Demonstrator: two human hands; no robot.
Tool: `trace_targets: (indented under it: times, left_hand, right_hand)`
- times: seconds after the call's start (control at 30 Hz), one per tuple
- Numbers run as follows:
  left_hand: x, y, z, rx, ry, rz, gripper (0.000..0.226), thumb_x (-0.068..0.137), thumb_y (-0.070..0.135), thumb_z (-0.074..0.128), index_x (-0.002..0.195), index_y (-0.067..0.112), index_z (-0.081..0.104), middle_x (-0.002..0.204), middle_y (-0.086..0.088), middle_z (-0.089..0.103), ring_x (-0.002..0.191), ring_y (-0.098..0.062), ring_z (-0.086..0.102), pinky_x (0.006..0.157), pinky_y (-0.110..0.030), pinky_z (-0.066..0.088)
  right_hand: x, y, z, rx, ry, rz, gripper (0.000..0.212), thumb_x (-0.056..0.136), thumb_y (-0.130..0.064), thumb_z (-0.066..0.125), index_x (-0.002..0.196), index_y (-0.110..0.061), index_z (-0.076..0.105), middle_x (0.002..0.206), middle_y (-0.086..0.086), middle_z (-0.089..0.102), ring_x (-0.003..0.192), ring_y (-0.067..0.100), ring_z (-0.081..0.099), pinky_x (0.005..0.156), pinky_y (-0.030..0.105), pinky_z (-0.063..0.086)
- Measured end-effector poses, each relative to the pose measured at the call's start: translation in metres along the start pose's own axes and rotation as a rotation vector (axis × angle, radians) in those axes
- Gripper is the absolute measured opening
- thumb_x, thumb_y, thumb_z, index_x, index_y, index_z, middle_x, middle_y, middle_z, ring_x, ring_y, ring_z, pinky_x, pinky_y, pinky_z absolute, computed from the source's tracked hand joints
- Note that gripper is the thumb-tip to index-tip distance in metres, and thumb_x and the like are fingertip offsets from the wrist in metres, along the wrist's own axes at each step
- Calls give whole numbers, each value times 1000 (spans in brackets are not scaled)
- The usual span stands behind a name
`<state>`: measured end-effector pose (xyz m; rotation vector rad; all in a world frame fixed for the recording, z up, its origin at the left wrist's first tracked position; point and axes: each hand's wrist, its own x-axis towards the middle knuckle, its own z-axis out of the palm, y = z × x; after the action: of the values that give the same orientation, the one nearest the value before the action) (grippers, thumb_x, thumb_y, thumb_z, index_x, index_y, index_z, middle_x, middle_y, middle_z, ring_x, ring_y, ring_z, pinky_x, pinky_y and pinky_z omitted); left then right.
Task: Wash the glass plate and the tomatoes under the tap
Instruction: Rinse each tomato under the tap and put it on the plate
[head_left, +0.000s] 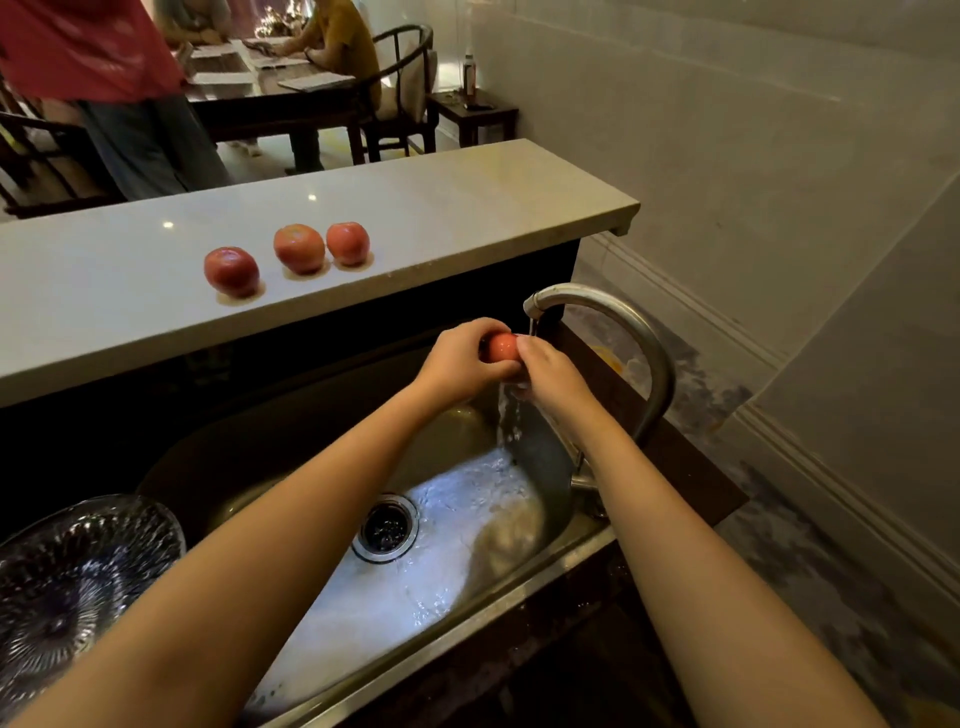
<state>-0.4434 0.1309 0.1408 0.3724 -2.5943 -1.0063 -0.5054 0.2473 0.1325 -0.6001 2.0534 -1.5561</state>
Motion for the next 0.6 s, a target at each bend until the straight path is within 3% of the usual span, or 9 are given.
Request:
trace_targets:
  times: [0.13, 0.2, 0.3, 0.4, 0.5, 0.6]
  left_hand:
    - [-9, -12, -27, 118, -72, 50, 41, 79, 28, 70, 116, 15, 60, 112, -4, 64, 101, -14, 58, 84, -22, 44]
    - [-17, -20, -42, 167, -104, 48, 42, 77, 30, 72, 115, 16, 62, 111, -3, 65, 101, -14, 58, 84, -23, 44]
    - [-34, -33, -61, 176, -124, 13, 44, 76, 28, 74, 117, 16, 61, 112, -3, 65, 100, -13, 58, 85, -22, 43]
    - [-55, -48, -74, 167, -131, -69, 45, 74, 24, 75, 116, 15, 60, 112, -3, 65, 101, -15, 58, 86, -24, 45]
    - [-82, -68, -84, 165, -117, -174, 44, 74, 22, 75, 114, 15, 60, 110, -3, 64, 98, -15, 59, 85, -27, 48]
    - [-112, -89, -94, 172, -87, -263, 40, 75, 23, 73, 112, 16, 58, 107, -2, 64, 92, -11, 58, 80, -24, 47]
  right_hand:
    - [-3, -7, 12, -112, -132, -37, 30, 97, -31, 44, 122, -18, 53, 101, 1, 63, 88, 12, 63, 78, 30, 53]
    - [-3, -12, 20, -135, -203, -40, 33, 94, -31, 49, 123, -16, 52, 90, -8, 61, 81, 6, 62, 75, 25, 53]
    - [-1, -19, 37, -211, -292, -45, 37, 91, -32, 56, 122, -14, 54, 87, -8, 60, 78, 5, 61, 71, 22, 54]
    - [0, -28, 64, -286, -390, -36, 36, 87, -32, 62, 115, -10, 60, 82, -3, 63, 68, 2, 58, 48, 6, 45]
    - [0, -32, 98, -428, -466, -33, 33, 83, -34, 66, 107, -11, 65, 79, -1, 64, 66, 3, 56, 50, 13, 43]
    - [-3, -33, 138, -555, -557, -26, 33, 81, -34, 67, 104, -10, 66, 88, 5, 65, 71, 8, 56, 59, 21, 41]
